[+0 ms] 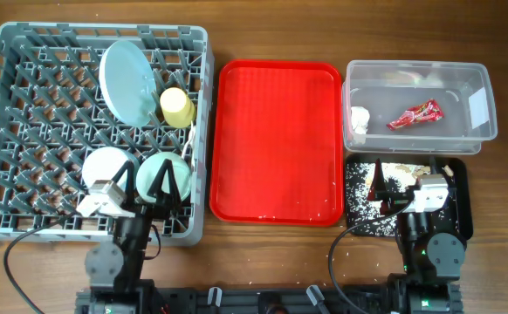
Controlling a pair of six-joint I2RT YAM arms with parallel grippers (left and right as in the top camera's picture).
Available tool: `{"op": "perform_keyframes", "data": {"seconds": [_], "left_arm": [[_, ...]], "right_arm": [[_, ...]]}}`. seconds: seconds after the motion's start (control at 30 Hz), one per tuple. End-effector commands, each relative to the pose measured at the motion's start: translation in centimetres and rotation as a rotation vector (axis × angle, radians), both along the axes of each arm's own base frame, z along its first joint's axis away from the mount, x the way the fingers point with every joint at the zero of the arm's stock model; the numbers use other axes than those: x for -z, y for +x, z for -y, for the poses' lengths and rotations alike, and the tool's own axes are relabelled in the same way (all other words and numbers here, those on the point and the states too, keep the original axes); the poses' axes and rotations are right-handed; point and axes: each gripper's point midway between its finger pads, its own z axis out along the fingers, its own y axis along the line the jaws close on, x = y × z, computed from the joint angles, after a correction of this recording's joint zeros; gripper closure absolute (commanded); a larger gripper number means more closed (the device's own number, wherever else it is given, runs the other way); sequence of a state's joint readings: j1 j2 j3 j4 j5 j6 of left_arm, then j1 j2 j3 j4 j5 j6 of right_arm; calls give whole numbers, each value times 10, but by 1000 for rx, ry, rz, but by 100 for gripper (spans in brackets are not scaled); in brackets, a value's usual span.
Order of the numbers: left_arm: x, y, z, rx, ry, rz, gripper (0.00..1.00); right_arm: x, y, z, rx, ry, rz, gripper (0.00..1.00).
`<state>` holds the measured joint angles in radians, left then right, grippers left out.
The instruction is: Sort waste into correct bins and load items into the dishwasher rack
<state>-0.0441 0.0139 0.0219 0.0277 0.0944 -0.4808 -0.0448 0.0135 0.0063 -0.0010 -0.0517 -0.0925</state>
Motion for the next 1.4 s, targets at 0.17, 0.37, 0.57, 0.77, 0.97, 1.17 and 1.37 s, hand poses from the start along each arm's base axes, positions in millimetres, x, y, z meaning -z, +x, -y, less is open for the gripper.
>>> {"op": "perform_keyframes", "data": {"seconds": [0.17,0.37,0.57,0.77,0.97,1.17,1.37], "left_arm": [[31,1,-28,-117,532,-69,0],[31,1,-21,-87,605,-54,0],[31,1,-19,-81,606,-51,0],[31,1,-19,-80,606,-52,0],[31,1,-19,-80,606,-52,0],[31,1,-19,-80,606,-52,0],[32,2,-19,-79,606,-54,0]], "right_arm": [[-1,0,-1,-9,-12,6,0],[-1,0,-1,-9,-12,6,0],[-1,0,-1,-9,-12,6,0],[-1,0,-1,-9,-12,6,0],[-1,0,-1,-9,-12,6,0],[-1,0,-1,-9,-12,6,0],[-1,0,-1,-9,-12,6,0]]}}
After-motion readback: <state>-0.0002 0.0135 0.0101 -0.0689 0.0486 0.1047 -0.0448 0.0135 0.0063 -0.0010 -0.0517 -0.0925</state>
